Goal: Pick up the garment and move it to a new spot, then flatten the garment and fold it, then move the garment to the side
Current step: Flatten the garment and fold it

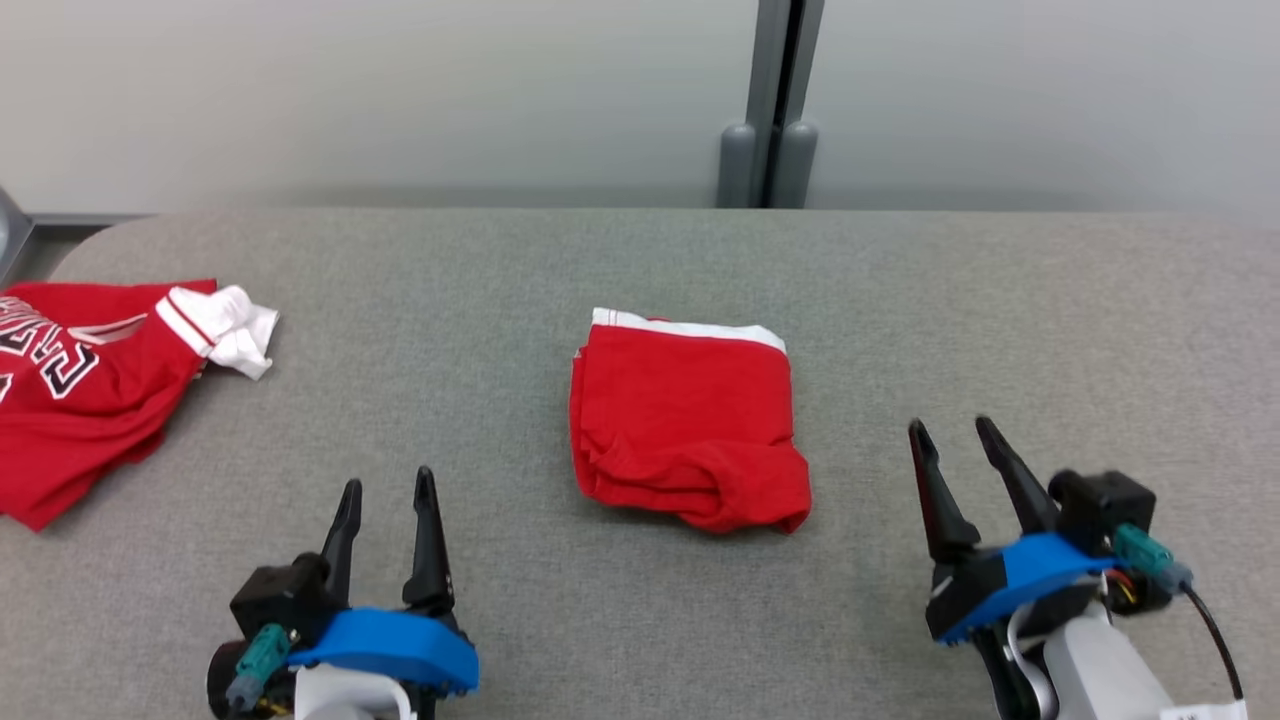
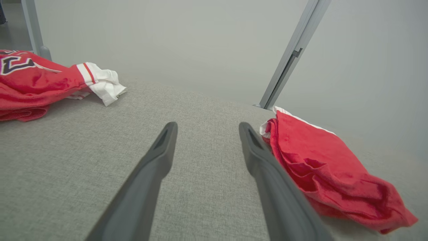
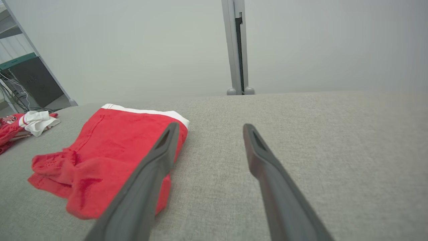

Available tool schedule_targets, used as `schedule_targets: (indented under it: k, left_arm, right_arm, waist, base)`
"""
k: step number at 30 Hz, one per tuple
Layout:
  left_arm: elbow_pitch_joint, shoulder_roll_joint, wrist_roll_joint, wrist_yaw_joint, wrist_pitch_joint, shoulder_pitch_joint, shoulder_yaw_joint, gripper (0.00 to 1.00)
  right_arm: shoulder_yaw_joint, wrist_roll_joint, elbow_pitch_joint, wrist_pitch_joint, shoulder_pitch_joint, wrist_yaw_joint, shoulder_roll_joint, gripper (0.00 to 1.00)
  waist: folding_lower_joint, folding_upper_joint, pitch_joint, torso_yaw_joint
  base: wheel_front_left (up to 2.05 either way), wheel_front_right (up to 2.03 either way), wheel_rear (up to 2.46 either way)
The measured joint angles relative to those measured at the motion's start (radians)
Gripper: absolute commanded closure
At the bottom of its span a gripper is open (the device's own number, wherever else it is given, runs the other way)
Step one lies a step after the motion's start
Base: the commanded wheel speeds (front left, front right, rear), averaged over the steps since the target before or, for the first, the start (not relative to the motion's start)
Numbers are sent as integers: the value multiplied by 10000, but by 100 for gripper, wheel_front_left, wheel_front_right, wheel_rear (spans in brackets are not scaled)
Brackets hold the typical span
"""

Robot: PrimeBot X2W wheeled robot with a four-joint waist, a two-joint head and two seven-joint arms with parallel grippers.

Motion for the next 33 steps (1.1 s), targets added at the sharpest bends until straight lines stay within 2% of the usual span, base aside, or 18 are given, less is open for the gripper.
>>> schedule_targets:
  k: [9,20,21,22,30,33]
  left_arm:
    - [-21,2,491,46,2,1079,190,0]
    - [-98,0,562,79,2,1282,153,0]
    - [-92,2,506,73,2,1280,71,0]
    - [-92,2,506,73,2,1280,71,0]
    - [-75,-8,284,40,2,951,-558,0]
    - [-109,0,192,58,2,774,-838,0]
  right_arm:
    - [-537,-431,341,-2,1099,0,169,0]
    - [-324,-127,347,-2,1291,0,184,0]
    - [-255,-104,337,-2,1247,0,184,64]
    - [-255,-104,337,-2,1247,0,184,100]
    - [539,-232,410,-2,-522,0,163,100]
    - [905,-282,671,-2,-1219,0,-40,100]
  waist:
    - [-2,-1,-763,-290]
    - [0,-1,-901,-380]
    - [0,-2,-865,-309]
    - [0,-2,-865,-309]
    - [2,-1,-480,460]
    - [2,-1,-269,906]
  base:
    - [0,0,0]
    - [0,0,0]
    - [0,0,0]
    - [0,0,0]
    - [0,0,0]
    - [0,0,0]
